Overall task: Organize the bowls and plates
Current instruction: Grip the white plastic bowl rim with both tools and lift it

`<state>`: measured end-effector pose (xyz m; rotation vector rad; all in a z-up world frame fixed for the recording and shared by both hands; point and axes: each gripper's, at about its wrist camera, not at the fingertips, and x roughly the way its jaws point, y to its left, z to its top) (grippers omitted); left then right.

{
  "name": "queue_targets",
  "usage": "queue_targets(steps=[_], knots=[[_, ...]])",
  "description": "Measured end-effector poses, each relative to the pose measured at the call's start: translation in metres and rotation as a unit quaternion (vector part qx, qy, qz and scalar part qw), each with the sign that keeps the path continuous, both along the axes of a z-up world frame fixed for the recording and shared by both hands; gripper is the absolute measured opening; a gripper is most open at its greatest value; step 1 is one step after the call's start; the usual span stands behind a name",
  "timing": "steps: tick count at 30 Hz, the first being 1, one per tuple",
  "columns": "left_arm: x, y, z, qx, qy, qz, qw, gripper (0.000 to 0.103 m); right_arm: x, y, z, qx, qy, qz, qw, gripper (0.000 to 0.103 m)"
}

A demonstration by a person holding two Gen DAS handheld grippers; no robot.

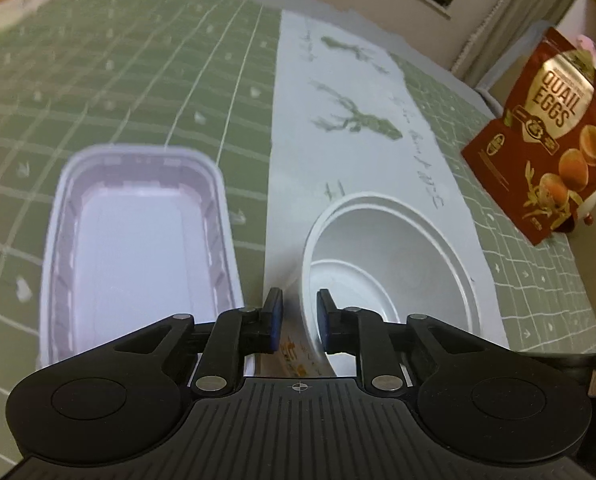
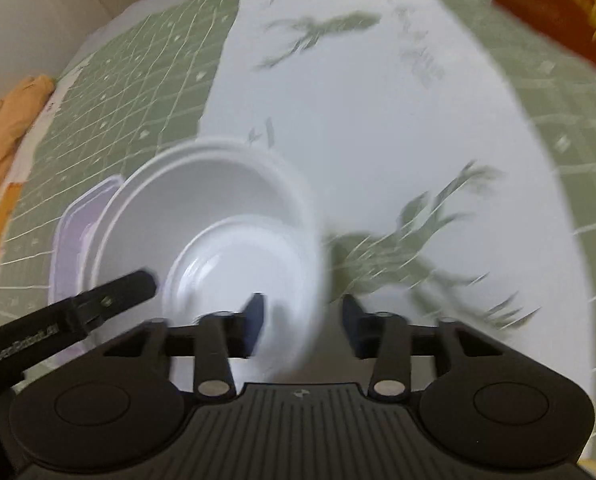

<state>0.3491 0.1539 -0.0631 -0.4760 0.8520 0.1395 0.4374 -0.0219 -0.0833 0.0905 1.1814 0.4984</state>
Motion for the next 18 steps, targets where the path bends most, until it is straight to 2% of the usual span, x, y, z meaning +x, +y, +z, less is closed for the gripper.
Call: queue_targets(steps=[3,9,14,18], knots=[[-0.009,-0.002,0.020,0.003,-0.027,0.004,0.9996,0.020,-0.015,0.001,0.017,-0.001,-0.035,0.007,0.999,0.033],[-0.050,-0.019,0.077,0.022,-0.066,0.014,0.9975,0.020,-0.054,-0.026,0.071,0.045,-0.086,0.011,0.995,0.033],[-0.091,-0.050,0.110,0.056,-0.069,0.020,0.9958,0.020,-0.098,-0.046,0.101,0.062,-0.106,0.030,0.992,0.034],[-0.120,-0.069,0.117,0.053,-0.060,0.022,0.9965,0.020,-0.125,-0.069,0.111,0.074,-0.110,0.042,0.990,0.034]])
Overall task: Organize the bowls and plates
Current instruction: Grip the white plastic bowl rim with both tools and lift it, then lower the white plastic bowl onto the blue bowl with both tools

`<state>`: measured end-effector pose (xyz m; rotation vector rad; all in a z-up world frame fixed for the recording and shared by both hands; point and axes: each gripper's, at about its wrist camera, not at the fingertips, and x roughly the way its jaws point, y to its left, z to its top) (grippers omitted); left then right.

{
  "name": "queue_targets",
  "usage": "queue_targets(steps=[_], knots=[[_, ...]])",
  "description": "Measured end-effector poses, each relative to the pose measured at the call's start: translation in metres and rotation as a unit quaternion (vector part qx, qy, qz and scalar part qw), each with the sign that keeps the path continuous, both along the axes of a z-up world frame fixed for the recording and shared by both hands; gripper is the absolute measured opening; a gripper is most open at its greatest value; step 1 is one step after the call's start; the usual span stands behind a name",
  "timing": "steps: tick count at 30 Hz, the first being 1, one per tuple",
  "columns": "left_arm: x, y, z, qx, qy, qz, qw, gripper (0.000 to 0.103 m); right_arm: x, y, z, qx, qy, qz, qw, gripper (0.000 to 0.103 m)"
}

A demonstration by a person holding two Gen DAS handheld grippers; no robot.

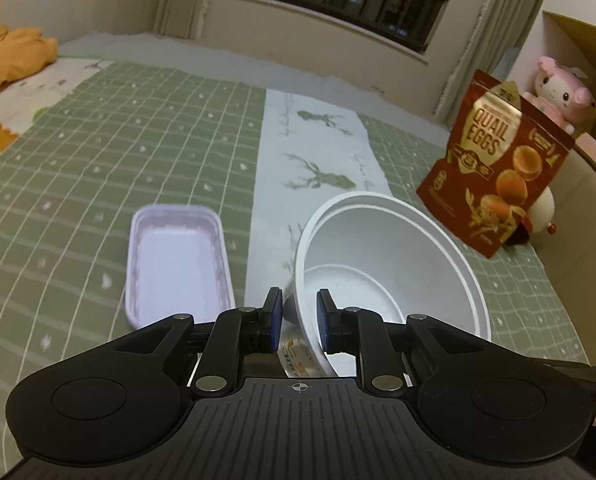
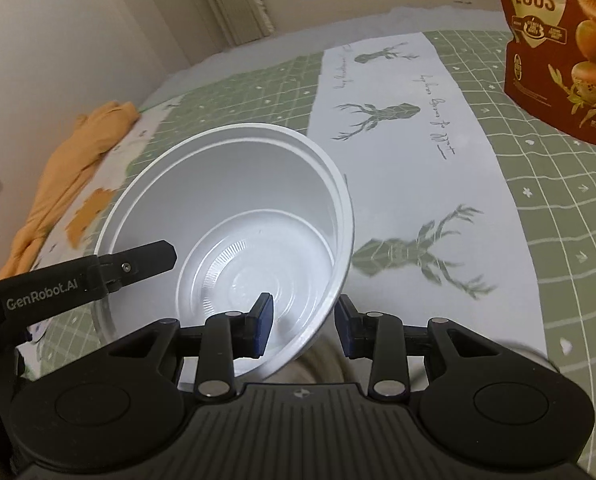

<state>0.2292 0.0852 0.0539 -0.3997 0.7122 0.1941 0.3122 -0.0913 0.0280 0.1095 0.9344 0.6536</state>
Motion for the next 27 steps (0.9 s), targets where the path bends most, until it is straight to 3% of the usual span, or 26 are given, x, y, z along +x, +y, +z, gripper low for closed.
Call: queue_targets(steps=[9,19,27], knots=[[-0.036,-0.060,-0.006,-0.029,0.035,-0.043,0.9980,0.020,-0.042,-0.071,-0.001,-0.003,-0.008,-0.009,1.000,0.036],[-0.010,-0.124,-0.017,-0.008,0.053,-0.118,0.9916,0.022,-0.039,-0.146,-0.012,0.006,-0.013,-0.071,0.997,0.036],[0.010,-0.132,-0.047,-0.021,0.093,-0.124,0.9877,0.021,-0.022,-0.159,-0.039,0.006,0.016,-0.084,0.996,0.036]])
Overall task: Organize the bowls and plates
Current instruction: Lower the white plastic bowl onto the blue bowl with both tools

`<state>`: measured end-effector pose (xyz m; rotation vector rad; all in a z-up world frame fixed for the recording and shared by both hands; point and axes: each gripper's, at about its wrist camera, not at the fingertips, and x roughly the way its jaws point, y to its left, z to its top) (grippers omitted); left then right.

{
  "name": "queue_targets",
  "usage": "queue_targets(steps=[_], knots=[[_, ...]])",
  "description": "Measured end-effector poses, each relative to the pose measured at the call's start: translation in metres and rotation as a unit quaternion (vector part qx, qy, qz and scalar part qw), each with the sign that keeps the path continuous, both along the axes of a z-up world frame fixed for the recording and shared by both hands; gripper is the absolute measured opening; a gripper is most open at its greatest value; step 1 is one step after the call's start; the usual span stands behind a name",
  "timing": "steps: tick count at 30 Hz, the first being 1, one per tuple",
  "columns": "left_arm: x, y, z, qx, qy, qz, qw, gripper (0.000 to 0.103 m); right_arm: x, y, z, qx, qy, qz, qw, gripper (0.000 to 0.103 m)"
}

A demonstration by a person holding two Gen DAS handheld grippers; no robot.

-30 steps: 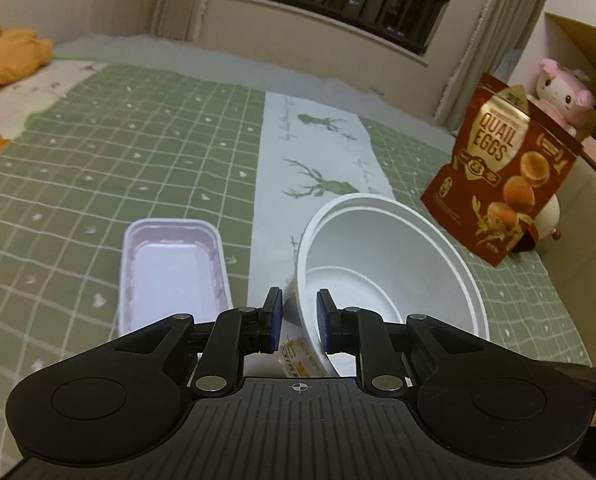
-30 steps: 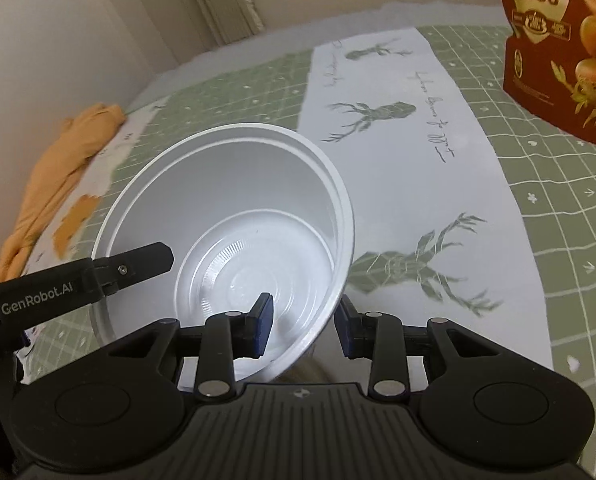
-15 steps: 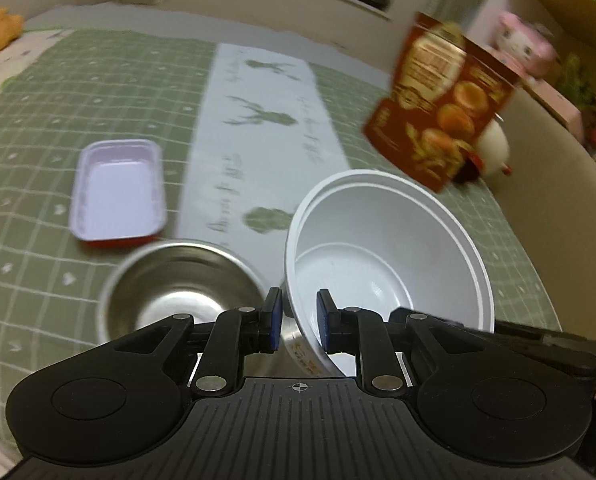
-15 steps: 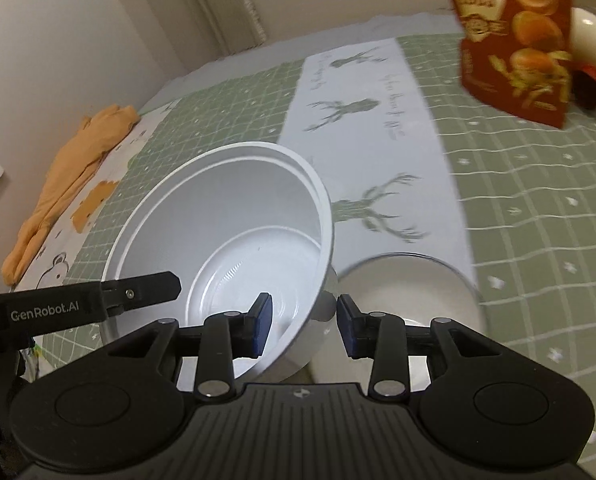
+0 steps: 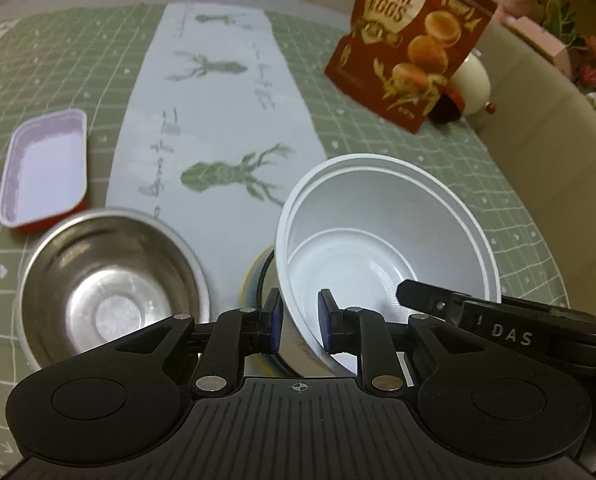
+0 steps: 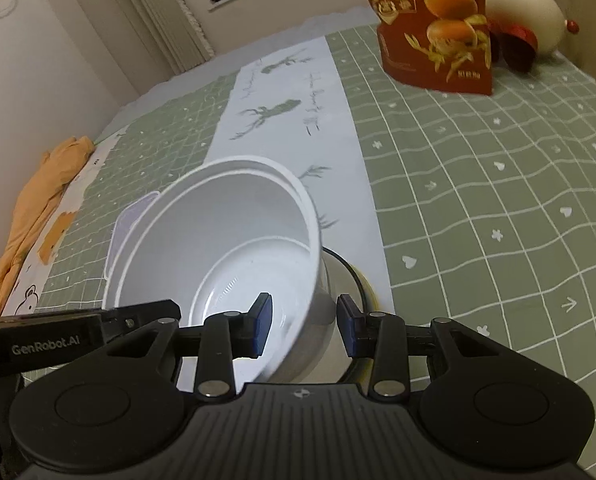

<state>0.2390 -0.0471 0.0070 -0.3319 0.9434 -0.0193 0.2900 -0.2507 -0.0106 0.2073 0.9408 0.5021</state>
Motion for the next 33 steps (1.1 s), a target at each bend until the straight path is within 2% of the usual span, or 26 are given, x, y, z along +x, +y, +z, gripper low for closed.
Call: queue_targets(steps=[7,19,33], knots=[[0.002,-0.003,-0.008,0.023,0.003,-0.010,0.9997,0.022,0.003,0.007,-0.015,-0.012,0.007,0.008,1.000,0.037],[0.004,-0.002,-0.020,0.019,0.022,-0.011,0.9995,0.022,0.003,0.008,-0.022,-0.021,0.012,0.008,1.000,0.037],[0.004,0.001,-0.019,0.014,0.015,-0.012,0.9997,0.022,0.003,0.009,-0.024,-0.022,0.014,0.009,1.000,0.037]])
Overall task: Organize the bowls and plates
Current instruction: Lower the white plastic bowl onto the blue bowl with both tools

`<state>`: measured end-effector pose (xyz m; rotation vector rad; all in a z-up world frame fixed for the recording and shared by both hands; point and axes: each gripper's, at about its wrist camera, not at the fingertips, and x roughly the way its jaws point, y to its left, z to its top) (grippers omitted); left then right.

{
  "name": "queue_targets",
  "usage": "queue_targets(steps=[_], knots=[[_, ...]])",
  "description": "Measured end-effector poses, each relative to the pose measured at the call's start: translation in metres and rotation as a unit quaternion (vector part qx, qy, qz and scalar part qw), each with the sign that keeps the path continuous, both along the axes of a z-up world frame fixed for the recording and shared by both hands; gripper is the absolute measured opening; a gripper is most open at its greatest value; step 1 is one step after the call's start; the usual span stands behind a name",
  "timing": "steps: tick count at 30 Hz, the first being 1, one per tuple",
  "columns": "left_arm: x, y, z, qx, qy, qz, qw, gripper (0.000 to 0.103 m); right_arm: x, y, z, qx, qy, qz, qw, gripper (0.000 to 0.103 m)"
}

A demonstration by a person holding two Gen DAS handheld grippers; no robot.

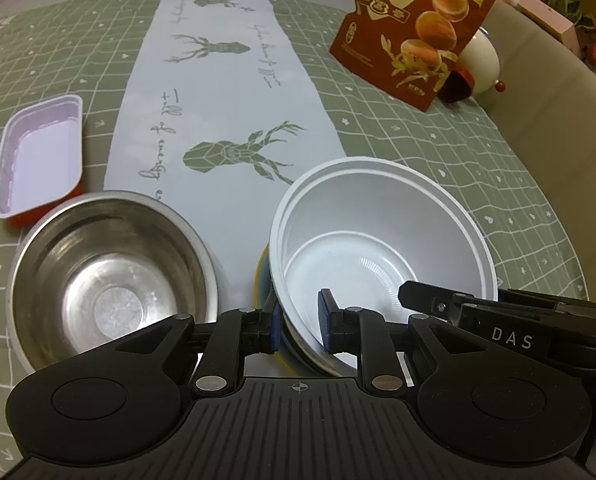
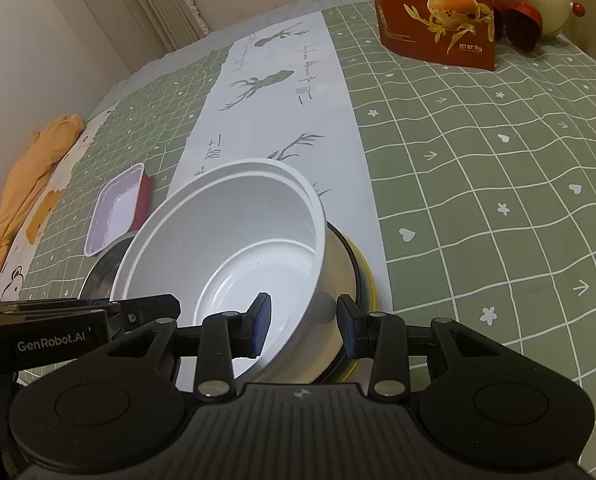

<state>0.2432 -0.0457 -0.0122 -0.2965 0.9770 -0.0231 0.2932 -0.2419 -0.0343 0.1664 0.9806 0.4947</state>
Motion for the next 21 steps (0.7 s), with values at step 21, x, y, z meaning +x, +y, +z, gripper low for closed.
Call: queue_targets(steps=[21], knots=[[-0.0051,0.0064,0.0047,0.007,-0.022,0.013,0.9996,0.021,-0.0062,0.0006,0.0036,-0.007,-0.012,-0.002,1.000,0.037]])
